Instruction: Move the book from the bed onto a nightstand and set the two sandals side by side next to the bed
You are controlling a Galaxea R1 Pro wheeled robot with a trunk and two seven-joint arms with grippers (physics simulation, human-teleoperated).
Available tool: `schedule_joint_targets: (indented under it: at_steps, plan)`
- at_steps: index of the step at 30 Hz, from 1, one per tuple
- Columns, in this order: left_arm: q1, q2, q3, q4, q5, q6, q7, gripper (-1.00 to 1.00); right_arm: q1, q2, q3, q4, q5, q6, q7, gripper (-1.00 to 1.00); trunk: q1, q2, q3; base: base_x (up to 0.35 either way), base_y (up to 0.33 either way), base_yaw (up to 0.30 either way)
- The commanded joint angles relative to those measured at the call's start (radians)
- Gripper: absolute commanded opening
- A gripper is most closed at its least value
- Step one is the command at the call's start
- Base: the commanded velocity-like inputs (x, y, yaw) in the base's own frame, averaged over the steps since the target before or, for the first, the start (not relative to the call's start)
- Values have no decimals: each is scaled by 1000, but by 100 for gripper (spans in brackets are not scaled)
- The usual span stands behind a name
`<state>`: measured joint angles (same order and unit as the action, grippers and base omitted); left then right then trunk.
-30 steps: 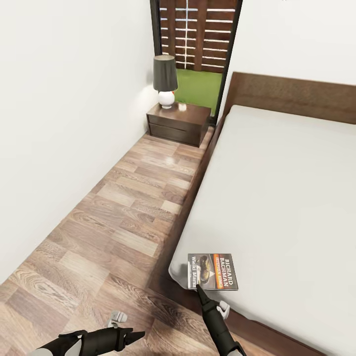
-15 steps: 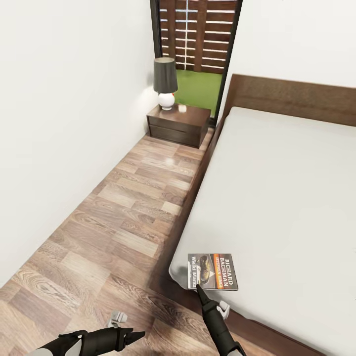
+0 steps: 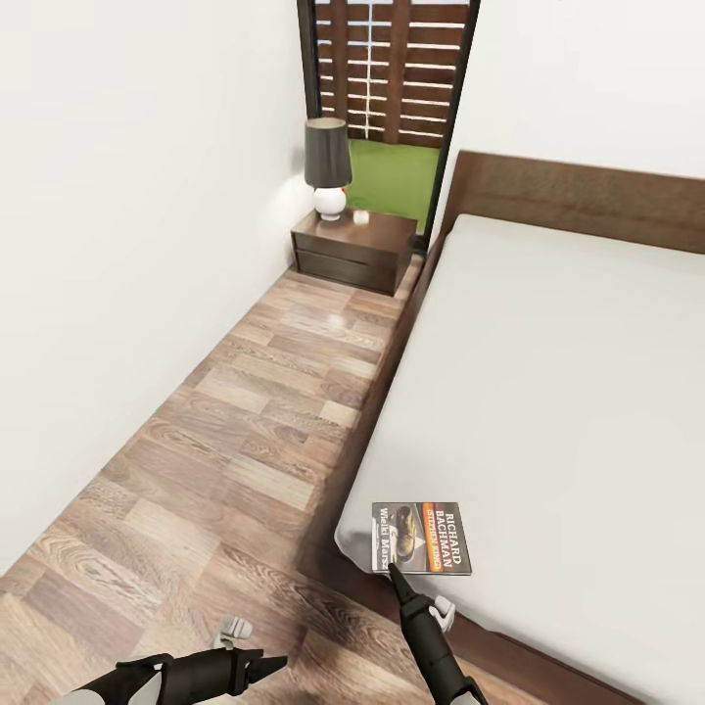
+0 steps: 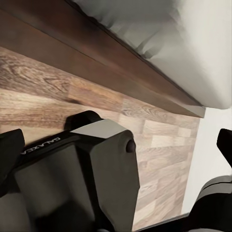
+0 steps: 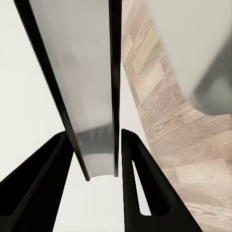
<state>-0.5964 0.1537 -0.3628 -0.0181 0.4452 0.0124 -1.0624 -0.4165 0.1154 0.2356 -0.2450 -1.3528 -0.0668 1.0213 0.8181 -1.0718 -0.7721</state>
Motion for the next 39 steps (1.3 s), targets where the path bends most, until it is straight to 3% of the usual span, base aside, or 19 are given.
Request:
schedule_joint_targets:
  at_steps: [1, 39]
  plan:
    - [0, 0, -8, 0, 9, 1, -3, 100, -1, 0, 8, 1, -8, -7, 2, -100, -4, 7, 3, 0, 0, 0]
    - [0, 0, -10, 0, 7, 1, -3, 100, -1, 0, 8, 1, -8, -13, -1, -100, -150, 273, 122, 0, 0, 0]
